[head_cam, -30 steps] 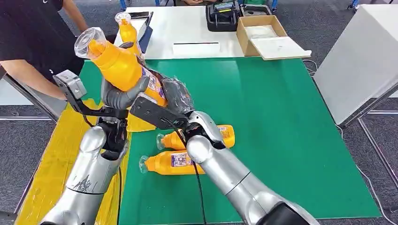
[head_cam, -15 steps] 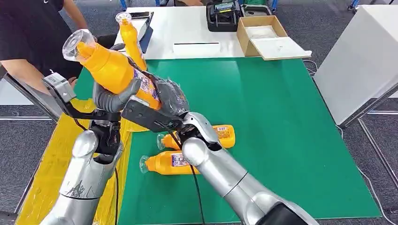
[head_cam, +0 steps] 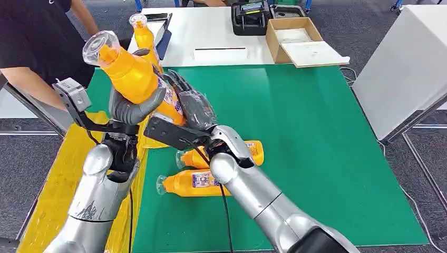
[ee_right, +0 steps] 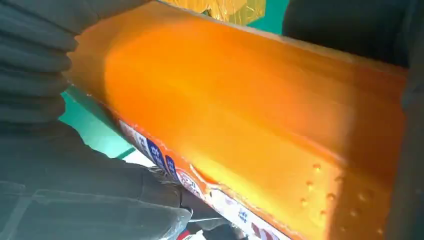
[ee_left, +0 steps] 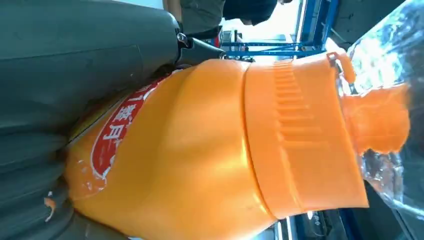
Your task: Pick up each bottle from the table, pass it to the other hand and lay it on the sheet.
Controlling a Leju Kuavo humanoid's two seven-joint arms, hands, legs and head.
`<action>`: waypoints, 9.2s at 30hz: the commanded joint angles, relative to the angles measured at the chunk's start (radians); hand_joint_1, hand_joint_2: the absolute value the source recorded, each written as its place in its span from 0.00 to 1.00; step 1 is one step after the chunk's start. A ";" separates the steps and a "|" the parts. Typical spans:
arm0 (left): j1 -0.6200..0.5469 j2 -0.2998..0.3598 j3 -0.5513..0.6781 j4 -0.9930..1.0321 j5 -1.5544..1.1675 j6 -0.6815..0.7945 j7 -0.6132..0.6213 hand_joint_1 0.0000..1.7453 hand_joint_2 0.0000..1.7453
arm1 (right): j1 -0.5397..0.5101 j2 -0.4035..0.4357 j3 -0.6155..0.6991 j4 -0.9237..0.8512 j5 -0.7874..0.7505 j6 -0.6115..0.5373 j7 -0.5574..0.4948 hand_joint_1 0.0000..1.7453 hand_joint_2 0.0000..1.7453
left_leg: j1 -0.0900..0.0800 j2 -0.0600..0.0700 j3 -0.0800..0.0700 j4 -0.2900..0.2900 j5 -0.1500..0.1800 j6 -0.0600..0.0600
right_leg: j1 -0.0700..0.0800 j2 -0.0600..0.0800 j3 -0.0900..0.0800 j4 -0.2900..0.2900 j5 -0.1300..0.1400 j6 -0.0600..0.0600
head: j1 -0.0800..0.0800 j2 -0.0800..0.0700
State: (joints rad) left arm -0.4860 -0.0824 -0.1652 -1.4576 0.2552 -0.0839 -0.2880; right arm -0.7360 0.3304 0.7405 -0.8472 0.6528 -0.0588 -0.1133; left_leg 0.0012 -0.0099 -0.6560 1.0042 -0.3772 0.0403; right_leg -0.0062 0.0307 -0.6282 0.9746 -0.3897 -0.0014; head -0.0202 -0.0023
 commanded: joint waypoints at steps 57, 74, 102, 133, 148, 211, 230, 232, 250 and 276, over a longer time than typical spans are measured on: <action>-0.203 0.090 -0.347 1.163 -1.452 0.598 0.176 1.00 1.00 | 0.281 -0.496 -0.284 -0.601 -0.094 0.180 -0.058 0.00 0.00 | -0.001 0.001 0.003 0.000 -0.002 -0.001 | -0.001 0.000 0.004 0.000 0.000 0.000 | 0.000 0.000; -0.189 0.243 -0.166 1.177 -1.381 0.627 0.247 0.00 0.00 | 0.204 -0.388 -0.214 -0.422 -0.048 0.193 -0.140 0.00 0.00 | 0.000 0.007 0.006 0.000 -0.003 -0.003 | 0.000 0.003 0.006 0.001 0.000 -0.001 | 0.000 0.000; 0.001 0.305 0.283 0.253 -0.373 0.236 -0.126 0.00 0.00 | 0.446 -0.443 -0.071 -0.714 0.078 0.184 0.039 0.00 1.00 | 0.001 0.001 0.004 0.001 -0.004 -0.005 | 0.001 -0.002 0.005 0.001 -0.003 0.000 | 0.001 0.000; -0.219 0.219 0.102 0.462 -0.278 0.251 -0.139 0.00 0.00 | 0.645 -0.296 -0.149 -0.409 0.484 0.151 0.338 0.00 1.00 | 0.000 -0.002 0.004 -0.001 -0.001 -0.005 | 0.001 -0.004 0.004 -0.001 -0.001 -0.001 | 0.000 0.000; -0.180 0.219 0.105 0.429 -0.264 0.259 -0.152 0.00 0.00 | 0.611 -0.262 -0.183 -0.320 0.485 0.148 0.307 0.00 1.00 | 0.000 -0.001 0.002 -0.001 -0.001 -0.005 | 0.000 -0.002 0.002 -0.001 0.000 0.000 | 0.000 0.000; -0.221 0.203 0.134 0.468 -0.241 0.283 -0.150 0.00 0.00 | 0.441 -0.243 -0.017 0.039 0.590 0.340 0.284 1.00 1.00 | 0.001 -0.002 0.017 -0.002 0.001 -0.008 | 0.002 -0.006 0.016 -0.003 0.002 -0.004 | 0.000 0.000; -0.274 0.182 0.110 0.520 -0.226 0.279 -0.171 0.00 0.00 | 0.389 -0.258 0.039 0.090 0.532 0.308 0.256 1.00 1.00 | 0.003 0.001 0.019 -0.003 0.001 -0.012 | 0.004 -0.002 0.016 -0.003 0.007 -0.009 | 0.000 0.000; -0.266 0.187 0.112 0.511 -0.222 0.284 -0.175 0.00 0.00 | 0.392 -0.273 0.047 0.046 0.530 0.268 0.284 1.00 1.00 | 0.003 0.003 0.020 -0.003 0.000 -0.012 | 0.004 0.000 0.016 -0.003 0.007 -0.009 | 0.000 0.000; -0.251 0.216 0.132 0.502 -0.200 0.274 -0.188 0.00 0.00 | 0.383 -0.326 0.138 -0.040 0.536 0.268 0.317 0.00 1.00 | 0.003 0.002 0.014 -0.002 0.003 -0.012 | 0.004 -0.001 0.013 -0.002 0.006 -0.008 | 0.000 0.000; -0.289 0.216 0.112 0.522 -0.183 0.283 -0.186 0.00 0.00 | 0.310 -0.338 0.203 0.061 0.402 0.305 0.280 1.00 1.00 | 0.005 0.001 0.013 -0.002 0.005 -0.012 | 0.006 -0.001 0.011 -0.002 0.007 -0.009 | 0.001 0.000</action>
State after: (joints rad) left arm -0.7103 0.1537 -0.0408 -1.0197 0.0732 0.1984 -0.4833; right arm -0.4475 0.0133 0.8892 -0.8808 1.0635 0.2304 0.1663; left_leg 0.0061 -0.0045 -0.6434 1.0030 -0.3727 0.0298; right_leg -0.0007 0.0367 -0.6189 0.9738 -0.3820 -0.0110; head -0.0195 -0.0023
